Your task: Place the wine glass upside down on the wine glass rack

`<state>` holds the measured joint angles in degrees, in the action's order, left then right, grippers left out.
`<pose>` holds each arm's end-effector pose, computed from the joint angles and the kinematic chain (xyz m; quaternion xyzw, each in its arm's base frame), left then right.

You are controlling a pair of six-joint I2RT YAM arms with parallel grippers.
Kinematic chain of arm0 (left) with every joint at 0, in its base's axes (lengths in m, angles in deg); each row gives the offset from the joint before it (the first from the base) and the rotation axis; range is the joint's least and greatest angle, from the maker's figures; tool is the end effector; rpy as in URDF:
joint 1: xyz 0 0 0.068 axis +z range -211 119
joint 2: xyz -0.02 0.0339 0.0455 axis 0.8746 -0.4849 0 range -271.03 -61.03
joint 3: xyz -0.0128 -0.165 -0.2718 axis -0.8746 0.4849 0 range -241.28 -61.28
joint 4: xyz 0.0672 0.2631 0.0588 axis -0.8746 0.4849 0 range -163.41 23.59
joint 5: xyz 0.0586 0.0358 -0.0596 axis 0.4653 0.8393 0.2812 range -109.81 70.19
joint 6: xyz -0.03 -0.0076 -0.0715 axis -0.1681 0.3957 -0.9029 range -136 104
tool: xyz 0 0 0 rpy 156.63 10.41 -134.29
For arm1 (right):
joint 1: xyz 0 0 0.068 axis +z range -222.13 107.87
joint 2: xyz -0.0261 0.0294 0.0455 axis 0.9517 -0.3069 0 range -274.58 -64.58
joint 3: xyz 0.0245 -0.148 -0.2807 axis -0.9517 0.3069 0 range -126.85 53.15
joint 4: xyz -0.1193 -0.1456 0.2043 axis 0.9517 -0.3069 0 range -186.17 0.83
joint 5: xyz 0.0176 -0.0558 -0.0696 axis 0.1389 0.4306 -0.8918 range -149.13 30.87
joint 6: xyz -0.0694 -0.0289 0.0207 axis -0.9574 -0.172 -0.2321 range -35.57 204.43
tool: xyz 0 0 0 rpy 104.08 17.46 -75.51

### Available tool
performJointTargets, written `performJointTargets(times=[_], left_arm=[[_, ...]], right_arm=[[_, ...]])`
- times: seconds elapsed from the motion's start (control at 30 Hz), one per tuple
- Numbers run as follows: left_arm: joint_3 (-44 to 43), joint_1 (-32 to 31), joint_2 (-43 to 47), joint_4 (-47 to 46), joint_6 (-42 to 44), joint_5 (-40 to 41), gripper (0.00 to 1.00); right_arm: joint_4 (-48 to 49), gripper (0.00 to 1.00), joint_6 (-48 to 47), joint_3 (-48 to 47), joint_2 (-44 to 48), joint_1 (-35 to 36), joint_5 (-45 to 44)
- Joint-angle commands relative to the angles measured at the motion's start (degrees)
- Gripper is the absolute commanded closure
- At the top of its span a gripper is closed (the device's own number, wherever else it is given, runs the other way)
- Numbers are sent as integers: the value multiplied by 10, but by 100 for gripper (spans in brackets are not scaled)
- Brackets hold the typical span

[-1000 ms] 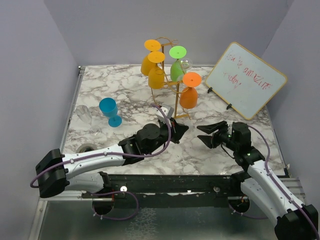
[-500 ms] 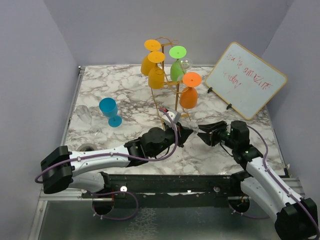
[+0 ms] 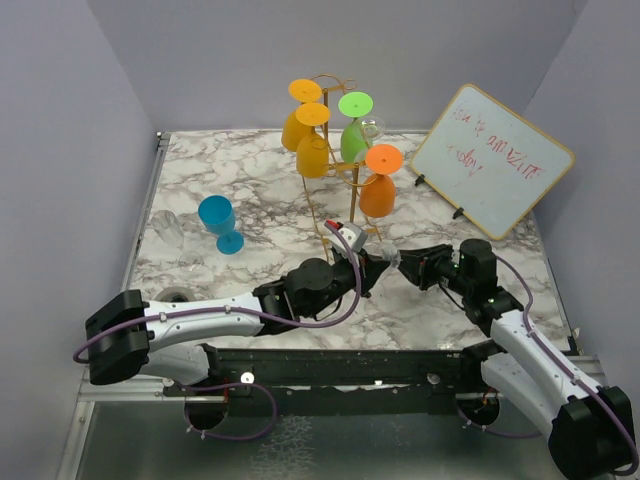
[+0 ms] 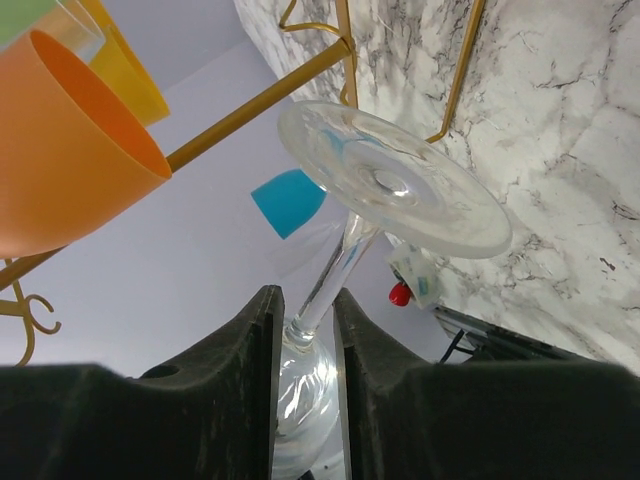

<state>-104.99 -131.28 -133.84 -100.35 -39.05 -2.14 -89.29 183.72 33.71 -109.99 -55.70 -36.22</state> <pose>0.1283 -0.2982 0.3300 0.1875 0.6949 -0.4226 0.5508 0.1705 0.0774 0.2142 0.4714 0.6930 0.5289 0.1333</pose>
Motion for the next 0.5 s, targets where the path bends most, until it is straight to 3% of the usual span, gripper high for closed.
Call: performJointTargets(times=[0.0, 0.23, 0.47], left_arm=[[-21, -7, -15, -36, 18, 7, 100], [-21, -9, -26, -36, 32, -21, 100], [-16, -15, -36, -36, 59, -40, 100]], right_arm=[[13, 72, 20, -18, 3, 2, 33], [16, 75, 28, -23, -3, 2, 42], [31, 69, 50, -43, -20, 2, 43]])
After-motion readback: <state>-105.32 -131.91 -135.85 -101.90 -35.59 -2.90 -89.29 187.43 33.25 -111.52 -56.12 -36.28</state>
